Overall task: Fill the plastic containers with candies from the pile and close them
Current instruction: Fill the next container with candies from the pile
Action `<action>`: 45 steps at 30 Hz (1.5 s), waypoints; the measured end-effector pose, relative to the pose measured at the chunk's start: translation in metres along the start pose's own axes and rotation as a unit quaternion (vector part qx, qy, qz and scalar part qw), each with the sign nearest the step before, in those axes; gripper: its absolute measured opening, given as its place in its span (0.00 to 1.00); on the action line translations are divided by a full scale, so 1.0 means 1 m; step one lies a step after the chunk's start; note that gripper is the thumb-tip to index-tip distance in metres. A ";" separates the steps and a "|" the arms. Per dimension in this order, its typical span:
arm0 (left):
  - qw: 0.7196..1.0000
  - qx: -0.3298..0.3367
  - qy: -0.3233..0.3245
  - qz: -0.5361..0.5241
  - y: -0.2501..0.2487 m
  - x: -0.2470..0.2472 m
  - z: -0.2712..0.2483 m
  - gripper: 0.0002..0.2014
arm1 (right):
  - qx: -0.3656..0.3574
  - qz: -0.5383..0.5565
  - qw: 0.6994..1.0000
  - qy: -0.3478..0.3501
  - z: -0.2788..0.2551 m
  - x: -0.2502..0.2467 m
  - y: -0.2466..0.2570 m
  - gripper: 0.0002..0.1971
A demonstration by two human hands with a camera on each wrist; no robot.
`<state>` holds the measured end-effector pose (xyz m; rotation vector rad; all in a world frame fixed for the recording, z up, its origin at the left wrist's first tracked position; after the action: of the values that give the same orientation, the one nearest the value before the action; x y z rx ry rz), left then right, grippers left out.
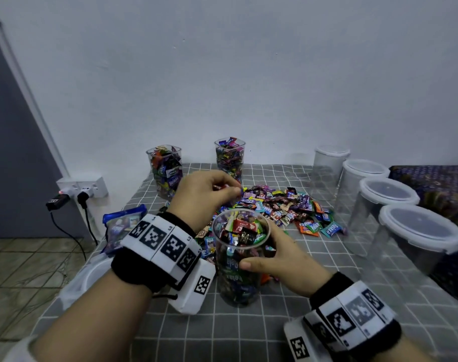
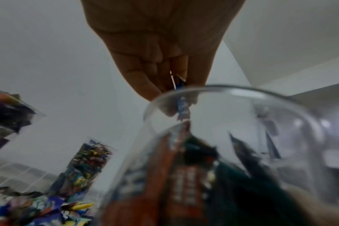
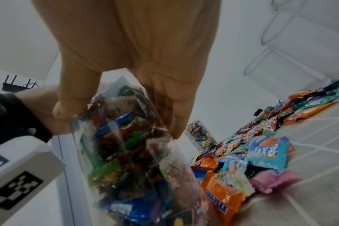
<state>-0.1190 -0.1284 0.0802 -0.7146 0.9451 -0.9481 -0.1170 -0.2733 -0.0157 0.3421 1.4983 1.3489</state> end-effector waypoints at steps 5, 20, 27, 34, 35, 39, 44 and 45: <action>0.991 0.006 0.096 0.094 -0.005 0.026 -0.010 0.08 | 0.001 0.010 1.000 -0.002 0.000 0.001 0.001 0.45; 0.950 0.030 0.176 0.255 -0.010 0.049 -0.025 0.07 | -0.005 0.017 1.000 -0.013 -0.002 0.002 0.001 0.43; 0.998 0.050 0.016 0.044 0.001 0.012 -0.037 0.20 | -0.015 0.040 0.998 -0.052 -0.009 0.005 -0.003 0.40; 0.984 -0.116 0.102 -0.087 0.056 0.025 -0.061 0.64 | 0.022 -0.044 0.996 -0.069 -0.024 0.008 -0.022 0.45; 0.982 -0.121 0.104 -0.098 0.060 0.027 -0.063 0.65 | 0.047 -0.074 0.994 -0.062 -0.027 0.007 -0.029 0.49; 0.981 -0.121 0.089 -0.124 0.066 0.033 -0.067 0.58 | 0.132 -0.253 0.958 -0.035 -0.044 -0.003 -0.056 0.46; 0.983 -0.120 0.079 -0.118 0.067 0.035 -0.068 0.44 | 0.217 -0.383 0.896 0.057 -0.064 -0.007 -0.086 0.76; 0.983 -0.122 0.072 -0.116 0.070 0.034 -0.067 0.45 | 0.220 -0.408 0.884 0.064 -0.066 -0.007 -0.092 0.81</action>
<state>-0.1461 -0.1365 -0.0181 -0.9905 1.1353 -1.1095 -0.1301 -0.3455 -0.1018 -0.1140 1.7669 0.3595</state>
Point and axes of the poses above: each hand's wrist, its own z-axis towards the middle knuckle, its own x-axis out of the palm, y = z × x, the point moved 8 cm from there along z, towards the middle knuckle, and after that the axes turned 10 degrees about -z, right-handed, at the moved point
